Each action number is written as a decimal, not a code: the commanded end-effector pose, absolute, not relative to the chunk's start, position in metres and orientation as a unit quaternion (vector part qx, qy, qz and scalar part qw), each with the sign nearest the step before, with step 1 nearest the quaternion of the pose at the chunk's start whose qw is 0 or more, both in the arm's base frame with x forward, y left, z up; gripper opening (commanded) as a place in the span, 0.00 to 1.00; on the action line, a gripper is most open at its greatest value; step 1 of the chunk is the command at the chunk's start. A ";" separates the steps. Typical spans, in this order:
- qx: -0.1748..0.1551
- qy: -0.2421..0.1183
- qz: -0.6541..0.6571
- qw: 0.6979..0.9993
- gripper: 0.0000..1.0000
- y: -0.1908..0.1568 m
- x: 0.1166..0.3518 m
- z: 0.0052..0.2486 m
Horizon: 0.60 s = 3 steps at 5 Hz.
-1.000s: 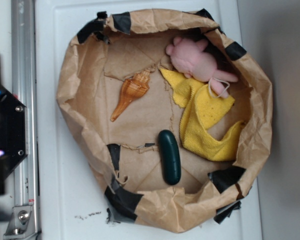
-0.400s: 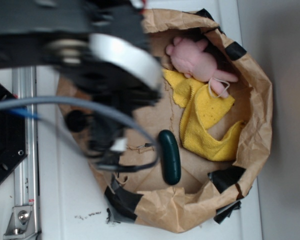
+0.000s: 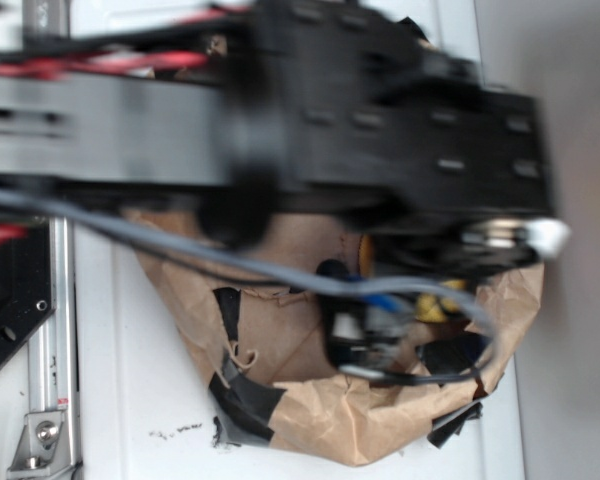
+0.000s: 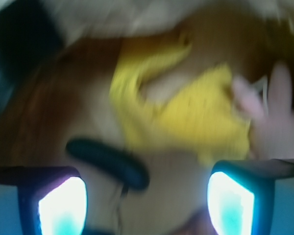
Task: Grab the yellow cloth.
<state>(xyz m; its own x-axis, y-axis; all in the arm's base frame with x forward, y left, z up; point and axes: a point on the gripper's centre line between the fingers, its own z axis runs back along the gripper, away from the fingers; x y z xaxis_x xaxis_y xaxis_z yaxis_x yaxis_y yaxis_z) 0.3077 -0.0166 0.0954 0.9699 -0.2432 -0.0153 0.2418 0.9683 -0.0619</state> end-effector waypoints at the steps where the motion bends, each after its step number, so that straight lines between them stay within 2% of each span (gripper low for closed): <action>1: -0.001 0.016 -0.198 0.980 1.00 -0.051 0.321 0.046; 2: -0.046 0.049 -0.200 0.978 0.00 -0.040 0.305 0.038; 3: -0.062 0.024 -0.195 0.979 0.00 -0.027 0.297 0.054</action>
